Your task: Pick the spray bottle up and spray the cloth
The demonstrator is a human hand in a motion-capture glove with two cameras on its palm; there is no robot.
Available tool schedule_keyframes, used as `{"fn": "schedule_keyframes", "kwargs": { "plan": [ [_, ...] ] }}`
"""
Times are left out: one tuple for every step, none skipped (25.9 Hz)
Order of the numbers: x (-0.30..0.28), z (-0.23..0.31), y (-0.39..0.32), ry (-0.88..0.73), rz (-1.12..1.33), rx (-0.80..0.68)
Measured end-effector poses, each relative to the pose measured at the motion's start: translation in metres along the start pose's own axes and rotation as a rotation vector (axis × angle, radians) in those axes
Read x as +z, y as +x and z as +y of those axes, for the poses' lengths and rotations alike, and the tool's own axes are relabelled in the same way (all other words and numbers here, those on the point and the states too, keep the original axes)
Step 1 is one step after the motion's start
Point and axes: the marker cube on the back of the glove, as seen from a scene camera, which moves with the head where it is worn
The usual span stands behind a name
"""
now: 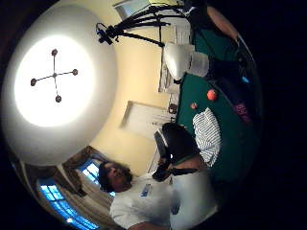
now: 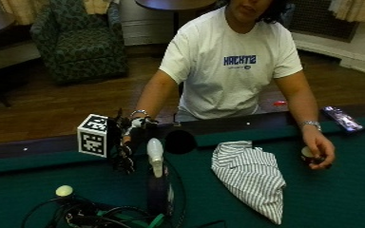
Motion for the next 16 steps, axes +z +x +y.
{"fn": "schedule_keyframes", "kwargs": {
  "plan": [
    [0.002, -0.002, 0.000, -0.006, -0.001, 0.002],
    [0.004, -0.003, 0.001, -0.011, 0.000, 0.005],
    [0.006, -0.005, 0.001, -0.014, 0.002, 0.007],
    [0.007, -0.007, 0.002, -0.016, 0.005, 0.008],
    [0.009, -0.010, 0.002, -0.016, 0.006, 0.010],
    [0.011, -0.013, 0.002, -0.016, 0.005, 0.012],
    [0.013, -0.015, 0.001, -0.016, 0.001, 0.014],
    [0.015, -0.018, 0.001, -0.018, -0.003, 0.017],
    [0.018, -0.021, 0.000, -0.023, -0.007, 0.020],
    [0.020, -0.024, -0.001, -0.028, -0.010, 0.024],
    [0.022, -0.026, -0.001, -0.033, -0.011, 0.028],
    [0.024, -0.028, -0.002, -0.036, -0.012, 0.031],
    [0.026, -0.029, -0.002, -0.037, -0.013, 0.033],
    [0.028, -0.031, -0.002, -0.038, -0.017, 0.034],
    [0.029, -0.033, -0.001, -0.037, -0.021, 0.034],
    [0.031, -0.035, -0.001, -0.036, -0.027, 0.035]
  ]
}}
